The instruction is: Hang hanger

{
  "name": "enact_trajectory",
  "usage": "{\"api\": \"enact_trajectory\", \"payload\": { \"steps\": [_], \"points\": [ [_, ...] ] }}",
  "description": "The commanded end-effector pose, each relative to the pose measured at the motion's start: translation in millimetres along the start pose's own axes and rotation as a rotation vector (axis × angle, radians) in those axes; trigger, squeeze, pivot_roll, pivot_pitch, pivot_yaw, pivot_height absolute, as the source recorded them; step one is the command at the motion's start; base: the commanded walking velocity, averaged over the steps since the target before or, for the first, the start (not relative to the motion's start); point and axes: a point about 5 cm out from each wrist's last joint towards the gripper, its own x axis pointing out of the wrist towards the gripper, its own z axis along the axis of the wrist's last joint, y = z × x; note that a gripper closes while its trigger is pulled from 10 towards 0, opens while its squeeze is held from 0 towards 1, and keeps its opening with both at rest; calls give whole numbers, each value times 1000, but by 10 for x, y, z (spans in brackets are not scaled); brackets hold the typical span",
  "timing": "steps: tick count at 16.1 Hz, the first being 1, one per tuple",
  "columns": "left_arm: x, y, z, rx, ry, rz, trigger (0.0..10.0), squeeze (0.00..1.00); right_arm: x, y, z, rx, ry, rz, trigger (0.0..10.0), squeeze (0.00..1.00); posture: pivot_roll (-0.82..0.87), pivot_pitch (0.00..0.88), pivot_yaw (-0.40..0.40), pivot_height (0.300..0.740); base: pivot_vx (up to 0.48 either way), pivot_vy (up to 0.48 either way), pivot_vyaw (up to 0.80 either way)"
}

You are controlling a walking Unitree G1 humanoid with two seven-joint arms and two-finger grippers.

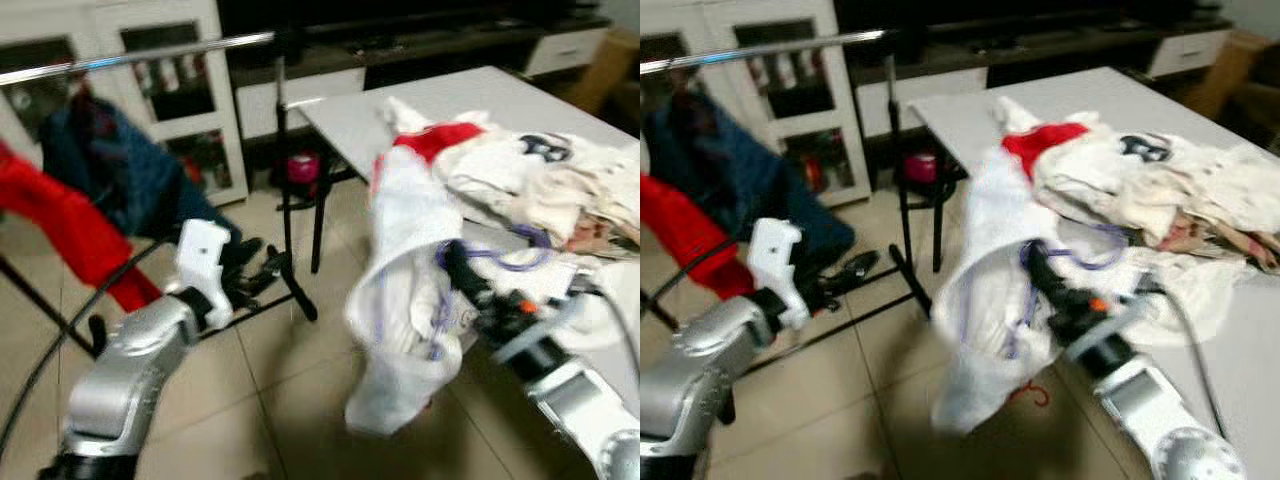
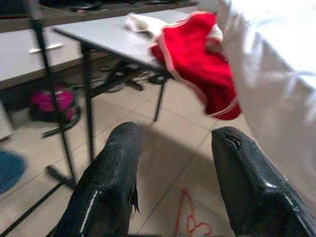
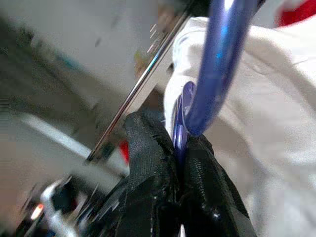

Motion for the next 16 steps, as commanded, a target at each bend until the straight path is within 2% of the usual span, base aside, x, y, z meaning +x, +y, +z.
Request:
{"api": "enact_trajectory", "payload": {
  "steps": [1,11,14,16],
  "points": [
    [3,-62,29,10,-9,-26,10000,0,-12,48,5,-25,19,26,10000,0,-153,0,-7,740,0,0,800],
    [37,-119,16,44,15,-80,10000,0,152,21,-33,-110,70,33,10000,0,-145,0,3,740,0,0,800],
    [78,-100,16,64,18,-54,10000,0,240,-119,-6,-173,54,-78,10000,0,-145,0,9,740,0,0,800],
    [128,-81,-9,82,25,-10,10000,0,295,-277,17,-252,45,-213,10000,0,-147,0,13,740,0,0,800]
  ]
}}
